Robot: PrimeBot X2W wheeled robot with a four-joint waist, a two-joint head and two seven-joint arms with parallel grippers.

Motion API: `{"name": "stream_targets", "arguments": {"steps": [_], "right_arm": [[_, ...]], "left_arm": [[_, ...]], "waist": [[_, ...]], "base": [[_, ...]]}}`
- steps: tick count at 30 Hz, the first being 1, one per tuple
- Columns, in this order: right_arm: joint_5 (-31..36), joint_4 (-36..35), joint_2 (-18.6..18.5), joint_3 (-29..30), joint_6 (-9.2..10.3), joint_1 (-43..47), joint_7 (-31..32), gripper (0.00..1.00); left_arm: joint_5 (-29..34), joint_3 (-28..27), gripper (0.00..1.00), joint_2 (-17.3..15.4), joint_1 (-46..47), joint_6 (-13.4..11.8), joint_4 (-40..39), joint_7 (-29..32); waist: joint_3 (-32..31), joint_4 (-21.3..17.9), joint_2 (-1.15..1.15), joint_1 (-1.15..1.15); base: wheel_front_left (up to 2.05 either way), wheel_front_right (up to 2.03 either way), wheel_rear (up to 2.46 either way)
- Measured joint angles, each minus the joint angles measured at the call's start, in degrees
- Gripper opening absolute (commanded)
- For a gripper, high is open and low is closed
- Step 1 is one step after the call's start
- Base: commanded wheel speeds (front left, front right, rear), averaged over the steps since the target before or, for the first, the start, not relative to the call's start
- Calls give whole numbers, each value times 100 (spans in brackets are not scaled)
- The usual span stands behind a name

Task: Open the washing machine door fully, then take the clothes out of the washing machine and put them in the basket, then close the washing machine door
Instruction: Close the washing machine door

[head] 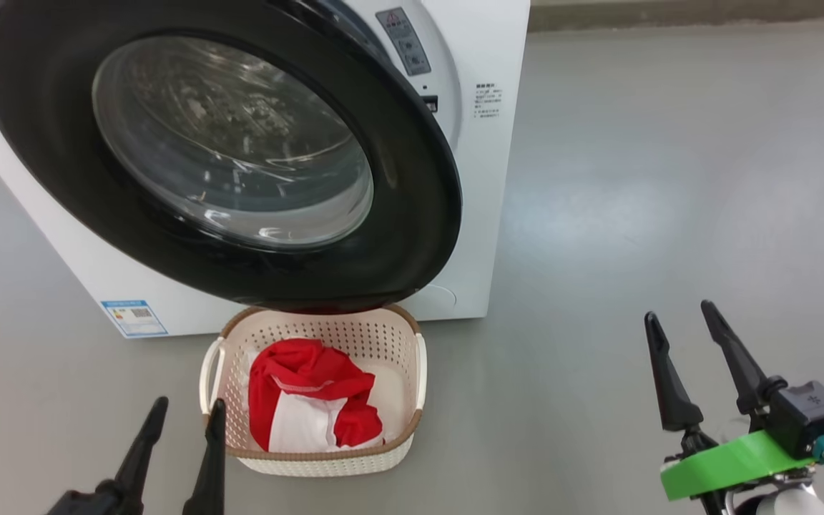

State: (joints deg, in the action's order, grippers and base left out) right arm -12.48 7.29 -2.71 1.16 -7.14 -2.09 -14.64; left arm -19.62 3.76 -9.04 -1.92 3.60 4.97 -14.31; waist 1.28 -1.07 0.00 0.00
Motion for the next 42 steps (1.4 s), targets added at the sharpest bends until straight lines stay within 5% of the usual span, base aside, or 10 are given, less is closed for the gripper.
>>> {"name": "stream_targets", "arguments": {"steps": [24,25,27,28,42], "right_arm": [[143,10,13,-47,0,326,0,100],[143,12,13,-47,0,326,0,93],[116,60,13,-53,0,324,0,22],[87,111,13,-56,0,322,0,0],[-44,1238,3,-595,0,-662,0,0]], "left_arm": [[733,-385,100,379,-266,308,86,1],[744,-383,100,393,-266,310,86,1],[748,-377,100,415,-266,348,85,1],[747,-378,100,423,-266,348,83,1],[690,-305,100,448,-249,350,76,0]], "waist": [[-246,78,0,0],[-245,88,0,0],[-244,114,0,0],[-243,128,0,0],[-167,423,0,0]], "base": [[0,0,0],[0,0,0],[0,0,0],[0,0,0],[0,0,0]]}}
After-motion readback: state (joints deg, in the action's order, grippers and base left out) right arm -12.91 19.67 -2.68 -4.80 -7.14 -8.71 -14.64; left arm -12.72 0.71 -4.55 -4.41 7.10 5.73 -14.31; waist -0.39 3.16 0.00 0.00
